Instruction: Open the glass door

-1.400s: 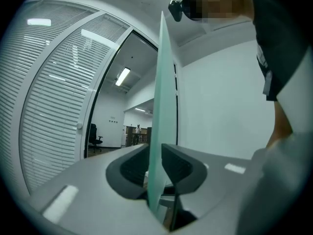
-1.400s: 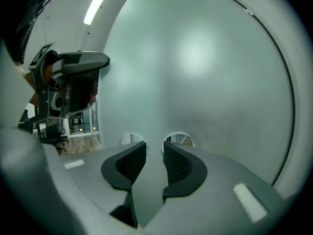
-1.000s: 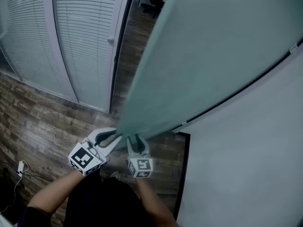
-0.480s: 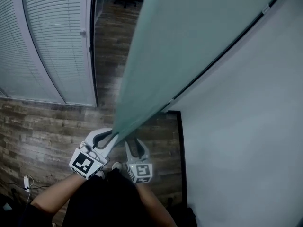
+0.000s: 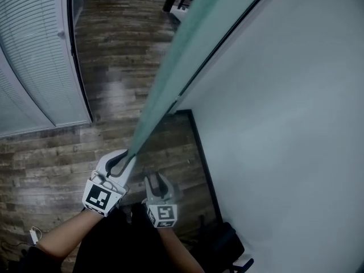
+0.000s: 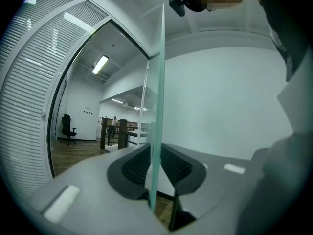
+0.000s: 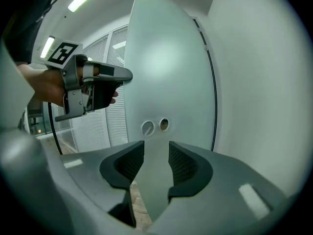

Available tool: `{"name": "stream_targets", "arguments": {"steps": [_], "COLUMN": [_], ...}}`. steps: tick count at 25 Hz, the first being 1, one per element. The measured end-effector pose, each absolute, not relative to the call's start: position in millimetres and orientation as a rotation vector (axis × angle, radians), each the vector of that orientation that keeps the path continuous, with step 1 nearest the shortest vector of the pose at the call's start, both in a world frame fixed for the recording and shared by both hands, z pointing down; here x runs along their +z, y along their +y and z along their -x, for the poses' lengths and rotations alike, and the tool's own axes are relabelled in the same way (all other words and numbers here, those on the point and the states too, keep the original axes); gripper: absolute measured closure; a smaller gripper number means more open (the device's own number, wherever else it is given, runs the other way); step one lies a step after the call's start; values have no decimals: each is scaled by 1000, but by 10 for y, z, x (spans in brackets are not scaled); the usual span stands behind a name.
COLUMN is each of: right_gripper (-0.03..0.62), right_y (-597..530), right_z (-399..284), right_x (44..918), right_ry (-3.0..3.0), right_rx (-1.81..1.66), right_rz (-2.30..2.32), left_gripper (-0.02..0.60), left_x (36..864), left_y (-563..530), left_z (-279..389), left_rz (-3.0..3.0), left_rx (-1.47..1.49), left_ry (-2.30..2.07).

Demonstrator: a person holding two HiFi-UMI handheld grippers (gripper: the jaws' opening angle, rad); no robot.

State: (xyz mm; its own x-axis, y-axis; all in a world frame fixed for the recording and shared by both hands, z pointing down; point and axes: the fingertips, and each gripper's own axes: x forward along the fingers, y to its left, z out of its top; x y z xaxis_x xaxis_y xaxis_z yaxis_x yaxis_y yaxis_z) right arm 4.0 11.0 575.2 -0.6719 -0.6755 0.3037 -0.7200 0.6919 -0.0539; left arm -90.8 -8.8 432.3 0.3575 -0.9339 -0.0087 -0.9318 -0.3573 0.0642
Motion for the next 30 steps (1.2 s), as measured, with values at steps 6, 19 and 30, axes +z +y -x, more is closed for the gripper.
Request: {"name": "stream_targets", "arguments": {"steps": [6,19,30], "right_gripper": [454,454,453], "right_y": [141,131,88], "right_z": [-295,-783,-1316], "right_x": [5690,5678,5635], "right_ry": [-2667,-2714,-2734], "right_rx": [231,167,196], "right_rz": [-1147,-1016,-1052], "left_gripper": [512,503,494], "left_x": [4399,4448,4434], "left_y": [-48,19,-15], "left_z": [587,-111,-684], "left_rz": [-2559,-2545,-2556], "left_rx": [-52,-32,-7], "left_ry": [-1696,-1716,-1688]}}
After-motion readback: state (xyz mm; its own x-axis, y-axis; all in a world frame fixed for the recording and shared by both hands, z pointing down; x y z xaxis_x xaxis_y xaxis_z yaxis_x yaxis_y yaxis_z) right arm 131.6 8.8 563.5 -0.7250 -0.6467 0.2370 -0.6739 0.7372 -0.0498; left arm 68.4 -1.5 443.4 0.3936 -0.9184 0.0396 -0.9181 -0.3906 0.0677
